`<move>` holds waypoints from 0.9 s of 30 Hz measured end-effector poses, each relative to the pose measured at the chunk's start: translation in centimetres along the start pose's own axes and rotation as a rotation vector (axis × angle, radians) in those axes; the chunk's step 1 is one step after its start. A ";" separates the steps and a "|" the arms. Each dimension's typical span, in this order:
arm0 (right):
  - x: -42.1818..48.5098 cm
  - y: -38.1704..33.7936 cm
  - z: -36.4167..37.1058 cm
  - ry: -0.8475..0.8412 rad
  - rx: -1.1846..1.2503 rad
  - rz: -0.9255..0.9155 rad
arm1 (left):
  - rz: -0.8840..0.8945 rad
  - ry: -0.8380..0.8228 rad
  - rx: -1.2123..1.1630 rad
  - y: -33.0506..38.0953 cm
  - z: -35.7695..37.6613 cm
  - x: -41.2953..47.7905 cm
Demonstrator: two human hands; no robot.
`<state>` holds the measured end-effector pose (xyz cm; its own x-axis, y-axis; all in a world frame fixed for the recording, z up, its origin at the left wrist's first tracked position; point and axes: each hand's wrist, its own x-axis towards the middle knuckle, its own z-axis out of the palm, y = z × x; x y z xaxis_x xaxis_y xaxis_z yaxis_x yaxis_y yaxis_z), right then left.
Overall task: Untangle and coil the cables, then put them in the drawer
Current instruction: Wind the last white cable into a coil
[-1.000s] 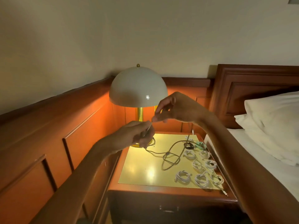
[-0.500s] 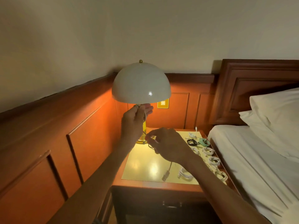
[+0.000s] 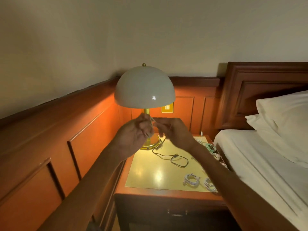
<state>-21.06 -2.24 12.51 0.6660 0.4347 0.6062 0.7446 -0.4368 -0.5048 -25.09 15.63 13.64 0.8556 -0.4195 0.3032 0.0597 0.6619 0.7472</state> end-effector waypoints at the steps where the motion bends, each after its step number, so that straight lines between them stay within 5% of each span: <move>1: -0.5 0.0 1.2 0.009 -0.005 0.030 | 0.070 0.100 -0.137 -0.2 0.4 0.5; 4: -2.2 -0.8 3.9 -0.062 0.009 0.199 | 0.246 0.325 -0.221 -0.3 0.4 2.0; 6: -3.3 -1.5 4.6 -0.129 -0.069 0.254 | 0.320 0.475 0.048 -0.7 -0.6 2.8; 8: -3.8 -1.9 4.4 -0.193 -0.275 0.233 | 0.354 0.598 0.578 -1.6 -2.0 2.9; 11: -3.1 -2.1 2.0 -0.190 -0.689 0.102 | 0.327 0.398 1.329 -2.7 -3.9 2.1; 14: -1.5 -1.6 -2.0 -0.229 -0.741 -0.011 | 0.115 0.097 1.507 -2.8 -4.4 1.1; 19: 1.1 0.7 -5.5 -0.319 -0.513 -0.154 | -0.210 -0.179 1.095 -1.2 -3.0 0.3; 22: 0.9 1.3 -4.8 -0.311 -0.132 -0.002 | -0.222 -0.244 0.623 -0.8 -2.4 0.3; 25: -0.5 1.4 -2.2 -0.166 0.406 0.271 | -0.072 -0.079 0.043 -1.0 -1.0 1.2; 27: -1.7 0.9 -0.3 -0.115 0.550 0.397 | 0.053 0.122 -0.213 -1.3 -0.5 2.3</move>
<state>-21.57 -3.61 11.17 0.8710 0.4187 0.2569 0.3375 -0.1300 -0.9323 -22.96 14.07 13.06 0.9153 -0.3111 0.2557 0.1089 0.8025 0.5867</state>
